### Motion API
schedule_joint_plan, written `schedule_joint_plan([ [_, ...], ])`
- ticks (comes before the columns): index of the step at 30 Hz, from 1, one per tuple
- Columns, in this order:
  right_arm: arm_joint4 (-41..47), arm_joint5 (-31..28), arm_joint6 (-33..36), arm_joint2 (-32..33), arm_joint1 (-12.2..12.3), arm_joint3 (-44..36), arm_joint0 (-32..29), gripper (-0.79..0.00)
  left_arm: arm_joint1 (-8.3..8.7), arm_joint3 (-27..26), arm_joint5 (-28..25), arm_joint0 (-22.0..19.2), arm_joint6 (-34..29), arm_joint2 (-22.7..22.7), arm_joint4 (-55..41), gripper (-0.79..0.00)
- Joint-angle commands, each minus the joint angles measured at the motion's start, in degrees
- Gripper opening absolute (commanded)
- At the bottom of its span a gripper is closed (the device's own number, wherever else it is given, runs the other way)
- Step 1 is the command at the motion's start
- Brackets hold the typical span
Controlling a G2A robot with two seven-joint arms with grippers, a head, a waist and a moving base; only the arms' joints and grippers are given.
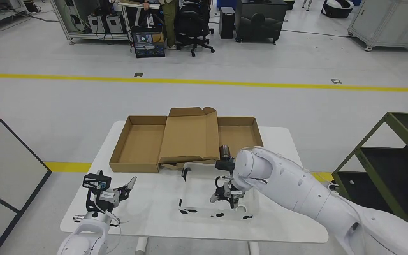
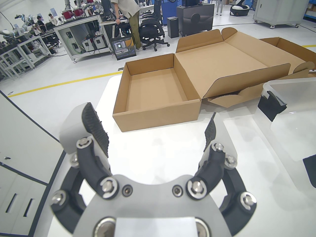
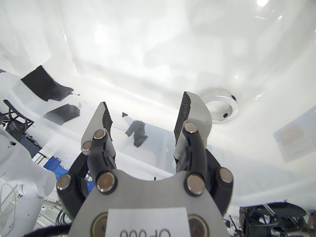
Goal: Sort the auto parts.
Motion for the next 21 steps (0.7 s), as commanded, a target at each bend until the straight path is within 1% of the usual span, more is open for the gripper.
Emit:
schedule_joint_plan([
  [1,-0.5,-0.5,1.5,0.2,0.4,-0.4,-0.1,-0.074,0.0,0.0,0.0,0.0,0.0,0.0,0.0,0.0],
  [4,-1.4,-1.1,3.3,-0.7,0.8,-0.2,-0.4,0.0,0.0,0.0,0.0,0.0,0.0,0.0,0.0,0.0],
  [9,-0.9,-1.9,4.1,-3.4,0.7,0.9,0.3,0.0,0.0,0.0,0.0,0.0,0.0,0.0,0.0,0.0],
  [11,-1.0,-2.1,4.3,-3.4,0.5,1.4,0.1,0.0,0.0,0.0,0.0,0.0,0.0,0.0,0.0,0.0],
  [20,-2.9,-2.2,4.4,-3.4,-1.4,3.9,-1.1,0.0,0.0,0.0,0.0,0.0,0.0,0.0,0.0,0.0],
  [21,-3.1,-2.2,4.4,-3.4,-1.7,4.3,-1.2,-0.009,0.0,0.0,0.0,0.0,0.0,0.0,0.0,0.0],
])
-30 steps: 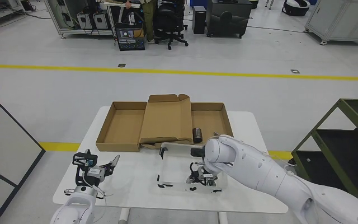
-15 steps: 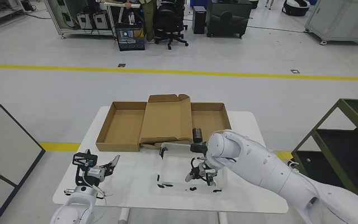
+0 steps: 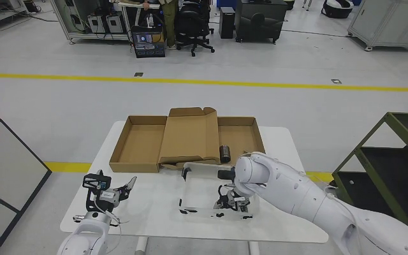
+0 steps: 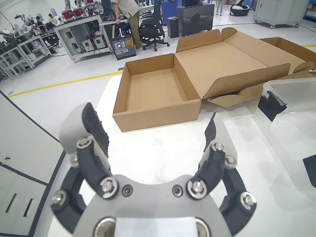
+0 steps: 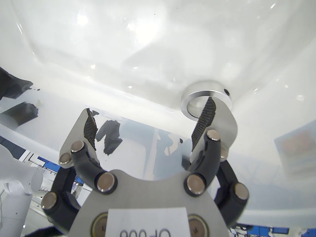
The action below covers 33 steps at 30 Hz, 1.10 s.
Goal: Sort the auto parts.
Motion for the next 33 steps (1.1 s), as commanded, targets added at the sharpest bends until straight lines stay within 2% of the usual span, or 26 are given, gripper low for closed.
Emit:
schedule_joint_plan([
  [1,-0.4,0.0,0.0,0.0,-0.5,0.8,-0.2,-0.022,0.0,0.0,0.0,0.0,0.0,0.0,0.0,0.0],
  [4,-0.6,0.8,-0.8,0.0,-1.3,1.5,-0.1,-0.105,0.0,0.0,0.0,0.0,0.0,0.0,0.0,0.0],
  [6,-0.6,1.1,-1.1,0.0,-1.7,1.6,0.2,-0.268,0.0,0.0,0.0,0.0,0.0,0.0,0.0,0.0],
  [8,-0.4,1.7,-1.7,0.0,-2.0,1.8,0.5,-0.397,0.0,0.0,0.0,0.0,0.0,0.0,0.0,0.0],
  [12,0.0,2.3,-2.3,0.2,-2.3,2.1,1.2,-0.456,0.0,0.0,0.0,0.0,0.0,0.0,0.0,0.0],
  [18,0.6,1.8,-3.4,2.1,-2.5,2.2,1.5,-0.6,0.0,0.0,0.0,0.0,0.0,0.0,0.0,0.0],
  [20,0.8,1.1,-4.0,2.9,-2.3,1.8,1.4,-0.616,0.0,0.0,0.0,0.0,0.0,0.0,0.0,0.0],
  [22,0.5,0.9,-3.7,3.4,-2.1,1.2,1.3,-0.573,0.0,0.0,0.0,0.0,0.0,0.0,0.0,0.0],
  [27,-1.5,1.0,-1.0,3.5,-1.0,-0.2,1.0,-0.372,0.0,0.0,0.0,0.0,0.0,0.0,0.0,0.0],
  [29,-2.1,0.4,-0.4,3.0,-0.4,-0.4,0.8,-0.16,0.0,0.0,0.0,0.0,0.0,0.0,0.0,0.0],
  [30,-2.3,0.1,-0.1,2.5,-0.2,-0.5,0.8,-0.083,0.0,0.0,0.0,0.0,0.0,0.0,0.0,0.0],
  [33,-2.3,0.1,-0.1,0.8,0.3,-0.6,1.2,-0.065,0.0,0.0,0.0,0.0,0.0,0.0,0.0,0.0],
])
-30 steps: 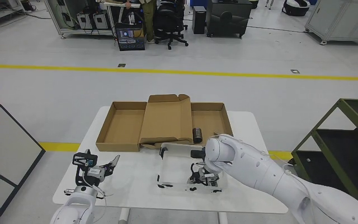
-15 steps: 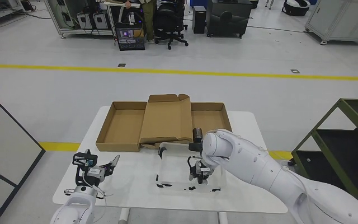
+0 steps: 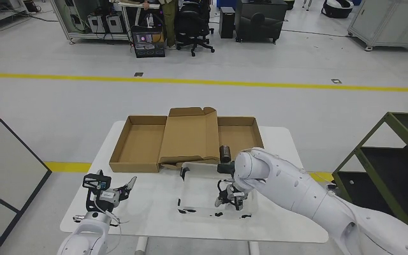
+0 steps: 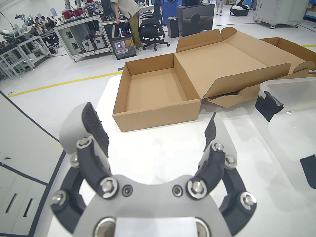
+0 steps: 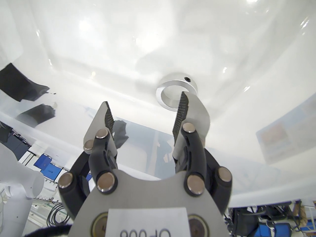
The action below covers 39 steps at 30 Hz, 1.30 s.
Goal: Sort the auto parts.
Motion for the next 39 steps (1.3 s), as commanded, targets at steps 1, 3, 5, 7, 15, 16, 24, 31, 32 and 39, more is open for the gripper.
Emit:
schedule_joint_plan([
  [1,0.3,0.3,-0.3,-1.2,0.2,0.0,0.3,-0.068,0.0,0.0,0.0,0.0,0.0,0.0,0.0,0.0],
  [3,0.3,0.4,-0.4,-1.4,0.2,0.1,0.2,-0.071,0.0,0.0,0.0,0.0,0.0,0.0,0.0,0.0],
  [5,-0.1,0.4,-0.4,-1.4,0.1,0.1,-0.1,-0.077,0.0,0.0,0.0,0.0,0.0,0.0,0.0,0.0],
  [7,-0.7,0.5,-0.5,-1.4,-0.1,0.3,-0.5,-0.095,0.0,0.0,0.0,0.0,0.0,0.0,0.0,0.0],
  [15,-1.5,0.8,-0.8,-1.4,-1.5,2.0,-1.1,-0.228,0.0,0.0,0.0,0.0,0.0,0.0,0.0,0.0],
  [16,-1.5,0.8,-0.8,-1.4,-1.7,2.3,-1.1,-0.237,0.0,0.0,0.0,0.0,0.0,0.0,0.0,0.0],
  [24,-1.7,0.9,-0.9,-1.4,-3.0,4.6,-1.0,-0.434,0.0,0.0,0.0,0.0,0.0,0.0,0.0,0.0],
  [31,-2.0,0.5,-0.5,-1.4,-3.9,6.4,-0.8,-0.603,0.0,0.0,0.0,0.0,0.0,0.0,0.0,0.0],
  [32,-2.1,0.5,-0.5,-1.4,-4.0,6.6,-0.8,-0.693,0.0,0.0,0.0,0.0,0.0,0.0,0.0,0.0],
  [39,-1.8,3.4,-3.4,0.1,-1.9,-2.9,1.2,-0.785,0.0,0.0,0.0,0.0,0.0,0.0,0.0,0.0],
])
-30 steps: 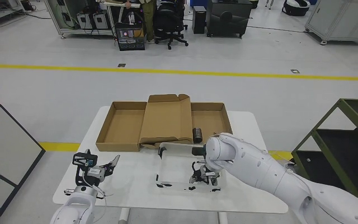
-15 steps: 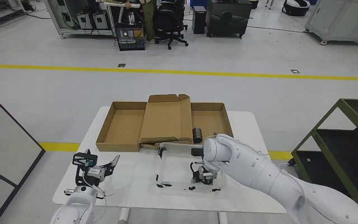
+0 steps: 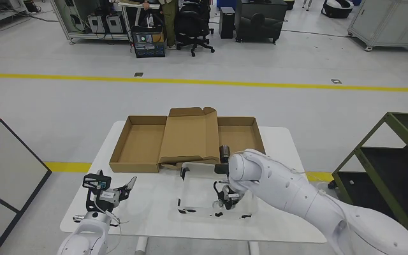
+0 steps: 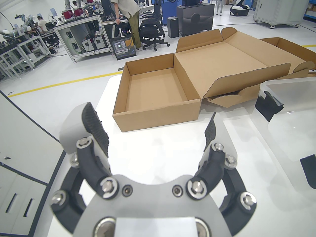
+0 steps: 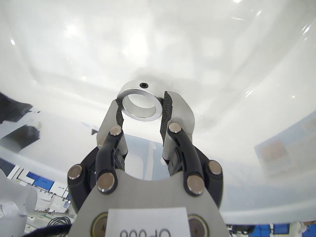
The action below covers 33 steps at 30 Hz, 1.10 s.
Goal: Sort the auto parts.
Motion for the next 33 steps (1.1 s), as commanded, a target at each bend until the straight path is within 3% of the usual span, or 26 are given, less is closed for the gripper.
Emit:
schedule_joint_plan([
  [1,-0.2,1.6,-1.6,1.8,1.7,-5.2,0.2,-0.785,0.0,0.0,0.0,0.0,0.0,0.0,0.0,0.0],
  [9,-1.9,2.8,-5.3,11.5,9.4,-18.9,-4.6,-0.785,0.0,0.0,0.0,0.0,0.0,0.0,0.0,0.0],
  [12,-3.7,2.5,-6.1,13.7,11.5,-22.1,-7.1,-0.637,0.0,0.0,0.0,0.0,0.0,0.0,0.0,0.0],
  [16,-5.6,-2.4,-10.9,19.3,15.2,-30.0,-13.1,-0.566,0.0,0.0,0.0,0.0,0.0,0.0,0.0,0.0],
  [18,-6.6,-6.2,-15.4,24.0,17.7,-35.5,-18.2,-0.566,0.0,0.0,0.0,0.0,0.0,0.0,0.0,0.0],
  [20,-7.7,-9.4,-20.4,30.0,20.4,-40.2,-24.4,-0.64,0.0,0.0,0.0,0.0,0.0,0.0,0.0,0.0],
  [24,-8.6,-16.7,-28.8,43.5,25.2,-46.7,-38.4,-0.637,0.0,0.0,0.0,0.0,0.0,0.0,0.0,0.0],
  [28,-5.8,-27.7,-34.7,58.3,28.6,-49.0,-53.6,-0.582,0.0,0.0,0.0,0.0,0.0,0.0,0.0,0.0],
  [31,-2.0,-37.4,-36.7,69.1,30.1,-47.5,-64.5,-0.419,0.0,0.0,0.0,0.0,0.0,0.0,0.0,0.0],
  [32,-0.3,-40.9,-36.7,72.2,30.5,-46.6,-67.7,-0.105,0.0,0.0,0.0,0.0,0.0,0.0,0.0,0.0],
  [33,1.6,-44.6,-36.2,74.8,30.7,-45.7,-70.6,0.0,0.0,0.0,0.0,0.0,0.0,0.0,0.0,0.0],
])
